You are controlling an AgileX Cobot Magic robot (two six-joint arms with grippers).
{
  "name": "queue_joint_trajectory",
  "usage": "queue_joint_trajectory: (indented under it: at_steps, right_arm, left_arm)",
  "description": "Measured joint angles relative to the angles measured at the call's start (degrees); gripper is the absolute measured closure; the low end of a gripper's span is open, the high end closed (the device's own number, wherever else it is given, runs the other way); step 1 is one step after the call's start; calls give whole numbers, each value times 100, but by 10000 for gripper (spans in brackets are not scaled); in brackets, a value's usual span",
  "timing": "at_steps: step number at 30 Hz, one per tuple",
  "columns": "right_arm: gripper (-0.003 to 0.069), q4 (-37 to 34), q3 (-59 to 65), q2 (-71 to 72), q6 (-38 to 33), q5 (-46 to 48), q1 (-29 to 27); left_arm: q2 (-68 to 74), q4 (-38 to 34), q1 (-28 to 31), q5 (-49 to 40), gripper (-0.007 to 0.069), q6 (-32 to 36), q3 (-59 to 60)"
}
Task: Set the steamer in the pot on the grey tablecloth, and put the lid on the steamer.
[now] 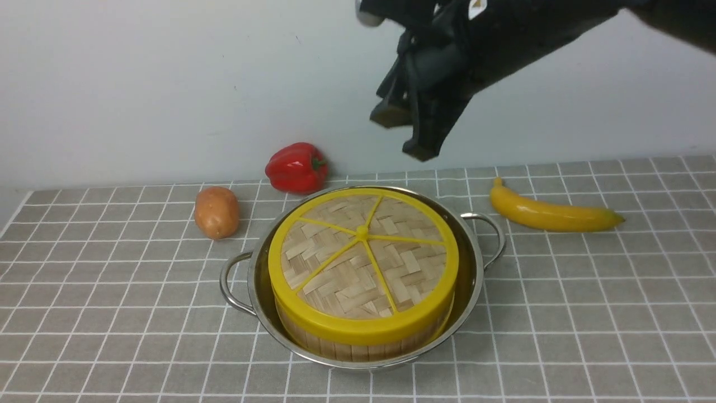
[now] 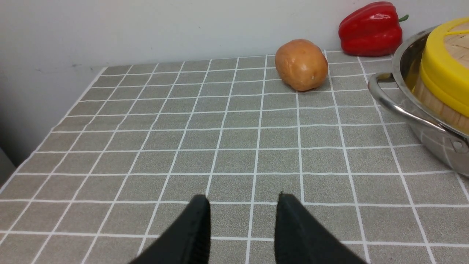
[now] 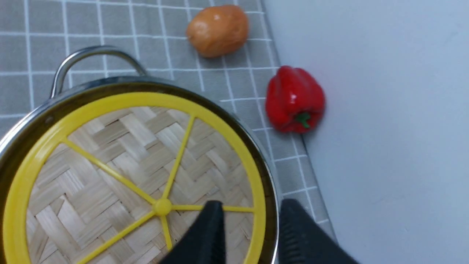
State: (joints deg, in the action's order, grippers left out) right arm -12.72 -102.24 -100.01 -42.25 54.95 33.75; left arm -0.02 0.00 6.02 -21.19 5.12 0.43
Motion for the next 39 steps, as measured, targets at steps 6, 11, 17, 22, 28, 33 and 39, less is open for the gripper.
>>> queue_joint_trajectory:
  at_steps: [6, 11, 17, 22, 28, 33, 39]
  right_arm:
    - [673, 37, 0, 440, 1186, 54, 0]
    - [671, -323, 0, 471, 1681, 75, 0]
    - [664, -882, 0, 465, 1886, 128, 0]
    - [658, -417, 0, 523, 2420, 622, -85]
    - [651, 258, 247, 911, 3497, 1038, -650]
    - [640, 394, 1674, 2511, 4163, -345, -1566]
    - [619, 413, 4004, 4538, 4176, -2003, -2032]
  left_arm:
    - [0, 0, 0, 0, 382, 0, 0]
    - [0, 0, 0, 0, 382, 0, 0]
    - [0, 0, 0, 0, 382, 0, 0]
    - [0, 0, 0, 0, 382, 0, 0]
    - [0, 0, 0, 0, 382, 0, 0]
    - [0, 0, 0, 0, 382, 0, 0]
    - [0, 0, 0, 0, 382, 0, 0]
